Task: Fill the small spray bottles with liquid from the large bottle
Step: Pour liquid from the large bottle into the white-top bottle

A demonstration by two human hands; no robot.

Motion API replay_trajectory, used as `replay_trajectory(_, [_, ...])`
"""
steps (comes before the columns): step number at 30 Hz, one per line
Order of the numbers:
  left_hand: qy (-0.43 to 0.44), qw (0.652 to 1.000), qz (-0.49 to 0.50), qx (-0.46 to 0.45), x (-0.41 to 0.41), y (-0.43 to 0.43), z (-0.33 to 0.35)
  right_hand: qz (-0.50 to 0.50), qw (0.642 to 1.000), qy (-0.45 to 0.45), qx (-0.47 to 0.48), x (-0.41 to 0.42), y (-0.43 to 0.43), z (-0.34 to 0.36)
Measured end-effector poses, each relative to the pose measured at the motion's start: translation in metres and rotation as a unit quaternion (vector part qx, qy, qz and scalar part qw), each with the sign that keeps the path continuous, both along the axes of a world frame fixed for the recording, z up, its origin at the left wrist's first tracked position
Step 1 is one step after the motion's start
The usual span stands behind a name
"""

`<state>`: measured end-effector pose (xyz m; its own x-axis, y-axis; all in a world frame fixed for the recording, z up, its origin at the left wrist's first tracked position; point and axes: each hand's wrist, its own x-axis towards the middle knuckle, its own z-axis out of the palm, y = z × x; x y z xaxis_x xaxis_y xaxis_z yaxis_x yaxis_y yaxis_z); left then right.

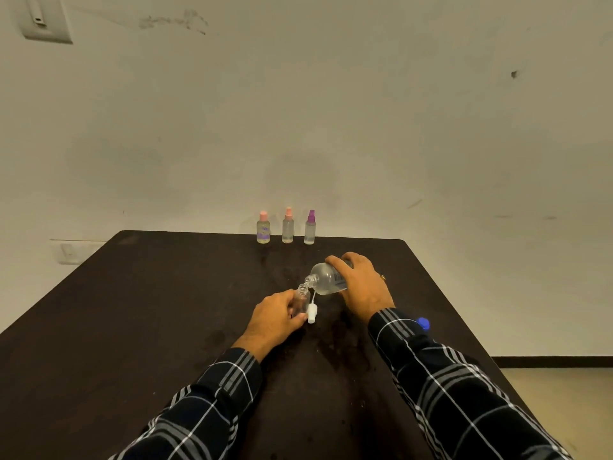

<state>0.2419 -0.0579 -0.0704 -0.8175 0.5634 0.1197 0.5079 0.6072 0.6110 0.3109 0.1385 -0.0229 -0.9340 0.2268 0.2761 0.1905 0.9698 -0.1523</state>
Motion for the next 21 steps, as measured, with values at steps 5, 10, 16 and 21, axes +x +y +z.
replay_trajectory(5, [-0.001, 1.000, -0.001, -0.005, 0.000, 0.000, 0.001, 0.008, 1.000, 0.007, 0.026, 0.002, 0.000, 0.005])
replay_trajectory(10, [-0.001, 1.000, -0.001, -0.014, 0.000, 0.001, 0.003, 0.008, 0.999, 0.002, 0.054, 0.003, -0.001, 0.011])
replay_trajectory(16, [0.002, 1.000, -0.002, -0.014, 0.000, 0.001, 0.003, 0.008, 0.998, 0.002, 0.069, 0.003, -0.004, 0.015])
replay_trajectory(21, [0.002, 1.000, -0.001, -0.017, 0.000, 0.001, 0.004, 0.008, 0.997, -0.001, 0.080, 0.006, -0.005, 0.019])
